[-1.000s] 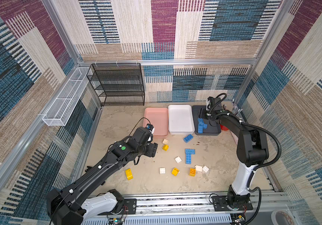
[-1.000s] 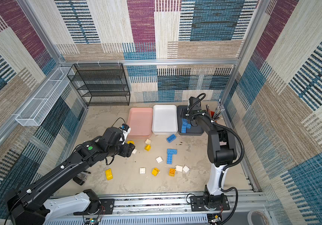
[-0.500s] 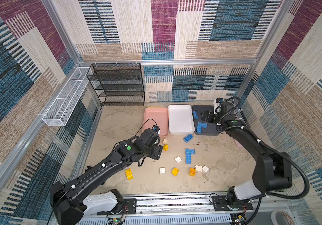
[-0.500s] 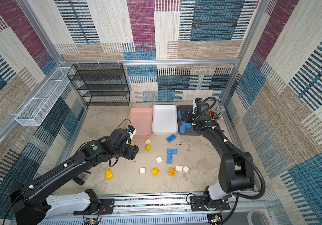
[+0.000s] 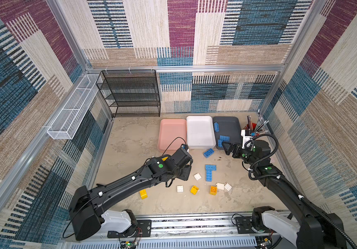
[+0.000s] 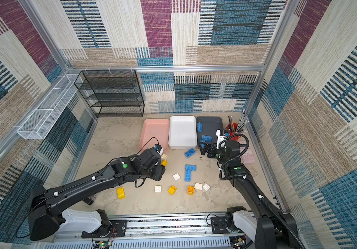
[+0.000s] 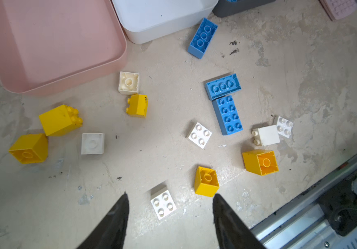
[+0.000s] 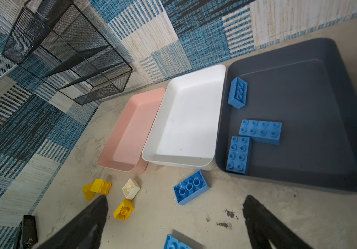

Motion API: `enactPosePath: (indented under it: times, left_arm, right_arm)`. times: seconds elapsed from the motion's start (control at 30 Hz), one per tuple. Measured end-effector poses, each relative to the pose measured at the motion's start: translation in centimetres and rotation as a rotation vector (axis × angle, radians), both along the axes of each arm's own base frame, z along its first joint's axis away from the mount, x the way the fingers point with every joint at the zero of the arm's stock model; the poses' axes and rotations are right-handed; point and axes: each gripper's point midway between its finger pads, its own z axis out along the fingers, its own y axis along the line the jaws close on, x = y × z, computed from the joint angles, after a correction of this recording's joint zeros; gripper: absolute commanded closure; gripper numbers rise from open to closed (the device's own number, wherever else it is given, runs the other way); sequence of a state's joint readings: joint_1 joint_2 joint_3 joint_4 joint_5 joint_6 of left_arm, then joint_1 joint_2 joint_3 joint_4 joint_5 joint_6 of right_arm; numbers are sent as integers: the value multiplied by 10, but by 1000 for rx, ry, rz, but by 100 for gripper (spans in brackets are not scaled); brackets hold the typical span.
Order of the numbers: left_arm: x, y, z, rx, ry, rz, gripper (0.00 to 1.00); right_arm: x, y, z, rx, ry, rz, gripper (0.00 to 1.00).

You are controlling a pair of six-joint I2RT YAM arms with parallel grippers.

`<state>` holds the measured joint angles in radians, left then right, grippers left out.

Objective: Sort the legos into containers by color
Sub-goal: 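Reach the left gripper to a blue 2x4 brick and grasp it while the right withdraws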

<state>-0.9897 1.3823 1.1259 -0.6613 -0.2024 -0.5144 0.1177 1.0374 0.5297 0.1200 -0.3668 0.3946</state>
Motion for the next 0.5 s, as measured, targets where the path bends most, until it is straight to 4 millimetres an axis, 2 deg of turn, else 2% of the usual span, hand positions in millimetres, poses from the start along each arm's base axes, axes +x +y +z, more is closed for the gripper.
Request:
enactPosePath:
  times: [0.1,0.23,0.37,0.5]
  left_arm:
    - [-1,-20,-9,-4,19,-2,41]
    - [0,-48,-20,4,34,-15,41]
    - [-1,-78,-29,13,36,-11,38]
    - [-5,-94,-47,35,59,-7,33]
  right_arm:
    - [-7,-1,-10,30,9,-12,1]
    - [-10,-3,-7,75,-15,-39,1]
    - [-6,-17,-3,97,-20,-141,1]
    - [-2,-31,-7,119,4,-241,1]
